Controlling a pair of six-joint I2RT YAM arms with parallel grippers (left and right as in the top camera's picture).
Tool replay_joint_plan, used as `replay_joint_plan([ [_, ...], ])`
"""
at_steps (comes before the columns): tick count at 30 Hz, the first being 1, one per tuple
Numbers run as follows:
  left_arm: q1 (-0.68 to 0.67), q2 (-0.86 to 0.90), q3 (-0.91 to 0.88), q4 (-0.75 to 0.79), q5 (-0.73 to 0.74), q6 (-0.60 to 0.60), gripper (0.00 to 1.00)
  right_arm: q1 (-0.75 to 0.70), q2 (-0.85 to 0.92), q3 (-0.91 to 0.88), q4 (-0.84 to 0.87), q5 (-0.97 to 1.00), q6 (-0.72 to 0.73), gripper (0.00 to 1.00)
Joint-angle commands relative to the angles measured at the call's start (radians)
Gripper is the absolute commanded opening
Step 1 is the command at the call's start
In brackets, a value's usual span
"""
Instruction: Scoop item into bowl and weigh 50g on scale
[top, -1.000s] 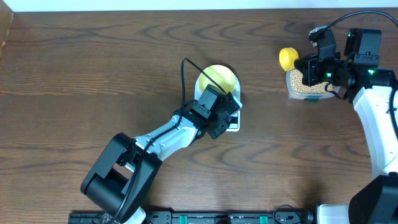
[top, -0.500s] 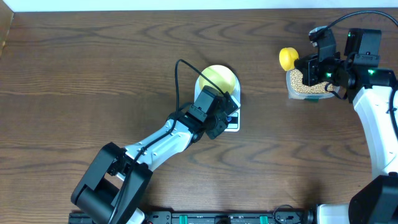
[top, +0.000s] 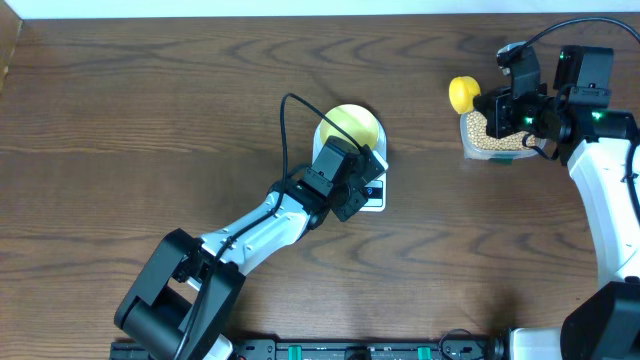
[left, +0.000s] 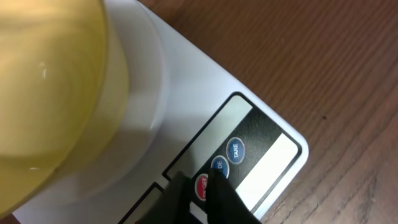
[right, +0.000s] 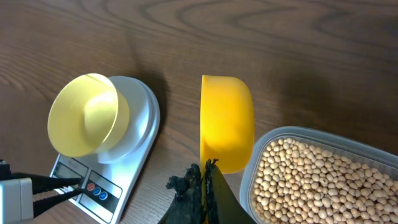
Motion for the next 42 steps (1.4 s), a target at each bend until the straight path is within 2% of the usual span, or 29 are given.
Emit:
replay_joint_plan([
  [1,-0.001,-0.023,-0.007,0.0,-0.008,-0.032,0.17,0.004,-0.018,0.019,0.002,0.028,-0.013,0.01],
  [3,-0.001,-0.026,-0.007,0.002,-0.009,-0.04,0.46,0.004,-0.018,0.019,0.002,0.052,-0.014,0.01],
  [4,0.0,-0.026,-0.007,0.004,-0.009,-0.04,0.5,0.004,-0.018,0.02,0.003,0.058,-0.014,0.01],
  [6,0.003,-0.027,-0.007,0.012,-0.009,-0.04,0.7,0.004,-0.018,0.019,0.006,0.068,-0.013,0.01],
  [12,0.014,-0.027,-0.007,0.027,-0.009,-0.04,0.73,0.003,-0.018,0.02,0.01,0.073,-0.014,0.01],
  [25,0.014,-0.026,-0.007,0.035,-0.009,-0.04,0.73,0.003,-0.018,0.02,0.01,0.073,-0.013,0.01],
  [29,0.014,-0.026,-0.008,0.035,-0.009,-0.04,0.64,0.003,-0.018,0.019,0.009,0.073,-0.013,0.01],
  [30,0.014,-0.026,-0.008,0.035,-0.008,-0.04,0.57,0.003,-0.018,0.019,0.009,0.073,-0.013,0.01],
  [32,0.014,-0.026,-0.008,0.035,-0.008,-0.04,0.31,0.003,-0.018,0.019,0.009,0.073,-0.013,0.01],
  [33,0.014,-0.026,-0.008,0.035,-0.008,-0.04,0.08,0.003,-0.018,0.019,0.009,0.073,-0.013,0.01],
  [42,0.014,0.015,-0.008,0.036,-0.008,-0.035,0.08,0.003,-0.018,0.019,0.006,0.072,-0.013,0.01],
])
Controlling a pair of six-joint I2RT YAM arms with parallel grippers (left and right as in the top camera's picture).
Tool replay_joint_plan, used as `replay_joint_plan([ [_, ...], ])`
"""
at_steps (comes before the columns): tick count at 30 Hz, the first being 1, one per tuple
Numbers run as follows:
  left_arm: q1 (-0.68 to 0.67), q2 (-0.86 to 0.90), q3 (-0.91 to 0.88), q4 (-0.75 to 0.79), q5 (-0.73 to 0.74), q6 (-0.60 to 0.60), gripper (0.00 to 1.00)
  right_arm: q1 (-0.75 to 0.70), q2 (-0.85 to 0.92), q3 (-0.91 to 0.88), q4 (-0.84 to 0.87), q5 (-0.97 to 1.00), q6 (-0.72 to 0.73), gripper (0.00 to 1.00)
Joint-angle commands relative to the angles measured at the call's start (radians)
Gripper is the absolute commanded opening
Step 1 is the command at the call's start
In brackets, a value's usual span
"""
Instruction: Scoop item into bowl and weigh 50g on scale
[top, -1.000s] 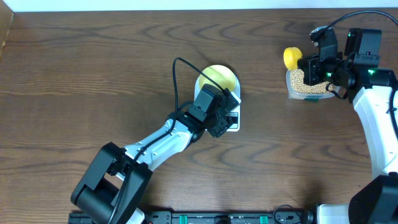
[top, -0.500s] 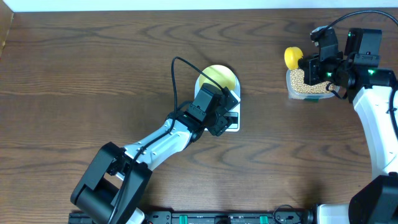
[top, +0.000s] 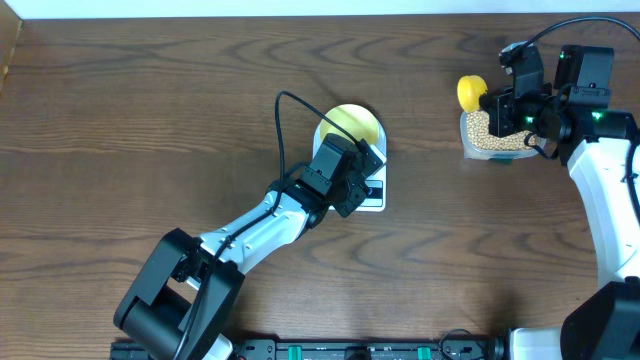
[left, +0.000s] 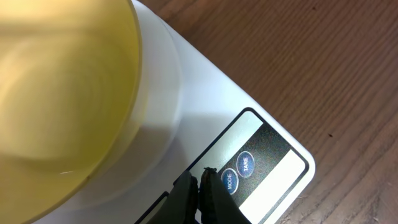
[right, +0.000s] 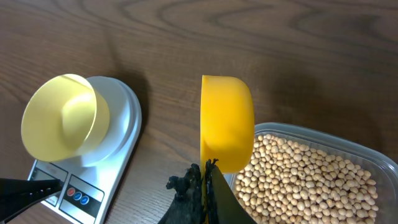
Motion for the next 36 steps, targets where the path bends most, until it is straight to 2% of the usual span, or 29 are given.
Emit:
replay_joint_plan([
  [1,0.004,0.022,-0.008,0.001,-0.005,0.02,0.08,0.003,-0.018,0.019,-0.002,0.001,-0.013,0.01],
  [20,0.005,0.11,-0.008,-0.005,-0.006,0.04,0.08,0.003,-0.018,0.019,-0.012,0.001,-0.013,0.01],
  [36,-0.003,0.111,-0.008,-0.049,-0.005,0.039,0.08,0.003,-0.018,0.019,-0.013,0.001,-0.013,0.01],
])
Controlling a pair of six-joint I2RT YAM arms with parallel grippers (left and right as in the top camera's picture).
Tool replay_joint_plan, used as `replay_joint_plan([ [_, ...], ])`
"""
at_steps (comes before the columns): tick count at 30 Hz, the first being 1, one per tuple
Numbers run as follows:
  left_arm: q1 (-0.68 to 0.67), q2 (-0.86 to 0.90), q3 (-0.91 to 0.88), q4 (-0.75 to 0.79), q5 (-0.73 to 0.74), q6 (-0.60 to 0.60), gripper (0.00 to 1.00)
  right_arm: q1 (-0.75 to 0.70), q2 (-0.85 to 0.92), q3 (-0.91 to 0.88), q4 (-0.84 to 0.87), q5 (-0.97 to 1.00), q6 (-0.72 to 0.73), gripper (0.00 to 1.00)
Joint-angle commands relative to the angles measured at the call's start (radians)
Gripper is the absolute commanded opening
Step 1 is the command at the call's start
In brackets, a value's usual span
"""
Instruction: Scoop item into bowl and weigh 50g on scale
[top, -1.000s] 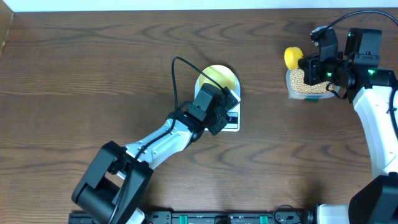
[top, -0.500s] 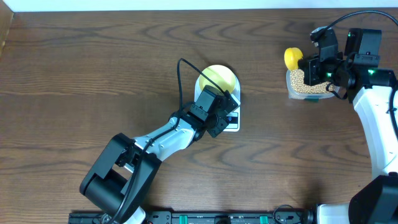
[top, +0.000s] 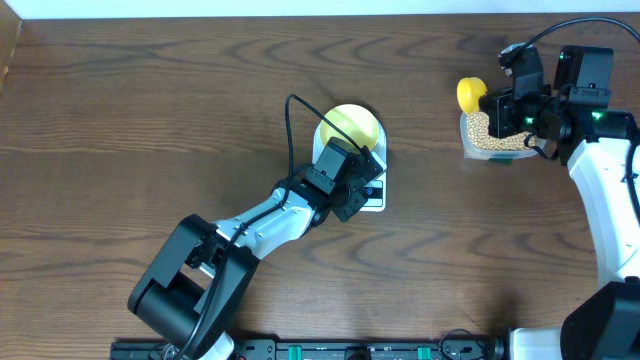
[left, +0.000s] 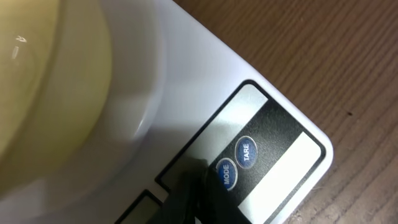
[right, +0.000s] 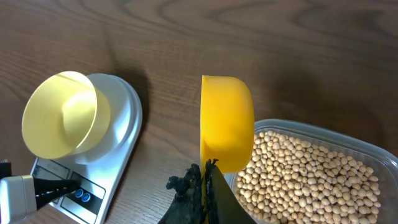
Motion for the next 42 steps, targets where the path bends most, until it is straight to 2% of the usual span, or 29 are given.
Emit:
replay_joint_plan([
  [1,-0.002,0.034,-0.013,-0.032,-0.009,0.012,0.08,0.003,-0.018,0.019,-0.002,0.001,-0.013,0.01],
  [25,-0.001,0.058,-0.016,-0.029,-0.01,0.013,0.08,0.003,-0.018,0.019,-0.01,0.0,-0.013,0.01],
  [42,0.003,0.069,-0.016,-0.043,-0.011,0.077,0.08,0.003,-0.018,0.019,-0.015,0.0,-0.013,0.01],
])
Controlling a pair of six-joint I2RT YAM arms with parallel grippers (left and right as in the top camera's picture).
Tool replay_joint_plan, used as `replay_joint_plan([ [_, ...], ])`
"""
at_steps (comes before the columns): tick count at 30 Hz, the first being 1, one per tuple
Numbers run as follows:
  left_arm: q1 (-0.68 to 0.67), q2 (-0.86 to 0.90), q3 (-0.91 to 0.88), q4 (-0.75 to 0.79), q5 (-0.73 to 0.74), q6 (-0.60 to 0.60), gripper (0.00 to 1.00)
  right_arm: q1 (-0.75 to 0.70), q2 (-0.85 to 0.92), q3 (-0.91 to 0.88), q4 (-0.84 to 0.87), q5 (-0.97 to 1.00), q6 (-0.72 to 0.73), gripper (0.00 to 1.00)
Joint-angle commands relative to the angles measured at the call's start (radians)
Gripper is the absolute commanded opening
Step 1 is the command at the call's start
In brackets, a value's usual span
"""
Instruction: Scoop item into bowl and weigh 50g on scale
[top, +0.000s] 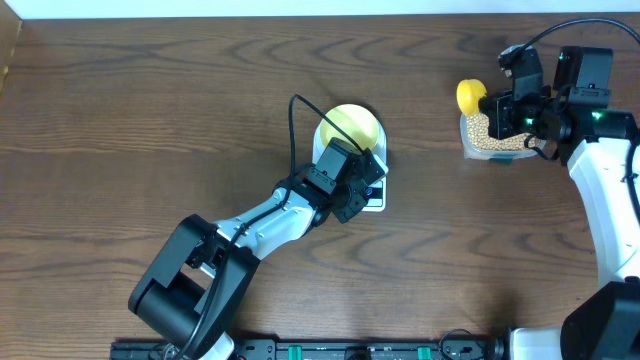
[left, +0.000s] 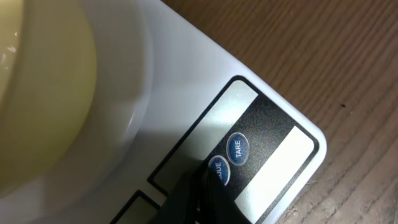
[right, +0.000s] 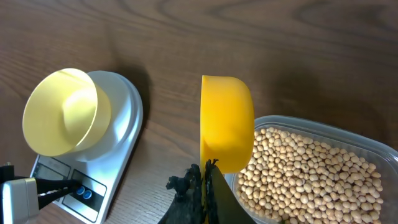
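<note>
A pale yellow bowl (top: 350, 127) stands on the round platform of a white scale (top: 372, 198). My left gripper (left: 200, 179) is shut, its tip down on the scale's black button panel (left: 261, 146) beside the MODE button (left: 217, 171). My right gripper (right: 205, 171) is shut on the handle of a yellow scoop (right: 227, 121). The scoop hangs at the left edge of a clear tub of soybeans (right: 311, 177). The same scoop (top: 468, 94) and tub (top: 490, 142) show at the far right of the overhead view.
Dark wooden table (top: 150, 110) all round. The left arm (top: 240, 235) stretches diagonally from the front edge to the scale. A black cable (top: 290, 130) loops above the left wrist beside the bowl.
The left gripper's tip has shifted slightly on the panel and now covers part of the MODE button. The right gripper and scoop have barely moved.
My left gripper's tip was down on the scale's buttons, then a little above and back from them, then down beside MODE, where it remains. My right gripper, holding the scoop left of the tub, had shifted it over the tub's left edge and stayed.
</note>
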Motion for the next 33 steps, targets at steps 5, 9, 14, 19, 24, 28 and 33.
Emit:
replay_joint_plan([
  [5,0.021,0.084,-0.018,-0.034,-0.021,0.036,0.08,0.003,-0.018,0.019,-0.003,0.0,-0.013,0.01],
  [9,0.027,0.084,-0.018,-0.033,-0.025,0.066,0.08,0.003,-0.018,0.019,-0.003,0.0,-0.013,0.01],
  [14,0.029,0.084,-0.018,-0.033,-0.024,0.078,0.08,0.003,-0.018,0.019,-0.002,0.0,-0.013,0.01],
  [19,0.029,0.084,-0.018,-0.033,-0.025,0.093,0.08,0.003,-0.018,0.019,-0.003,0.0,-0.013,0.01],
  [24,0.029,0.084,-0.018,-0.033,-0.025,0.093,0.08,0.003,-0.018,0.019,-0.003,0.0,-0.013,0.01],
  [28,0.029,0.084,-0.018,-0.034,-0.025,0.148,0.08,0.003,-0.018,0.019,-0.002,0.0,-0.013,0.01],
  [33,0.029,0.085,-0.018,-0.034,-0.025,0.171,0.08,0.003,-0.018,0.019,-0.003,0.0,-0.013,0.01],
])
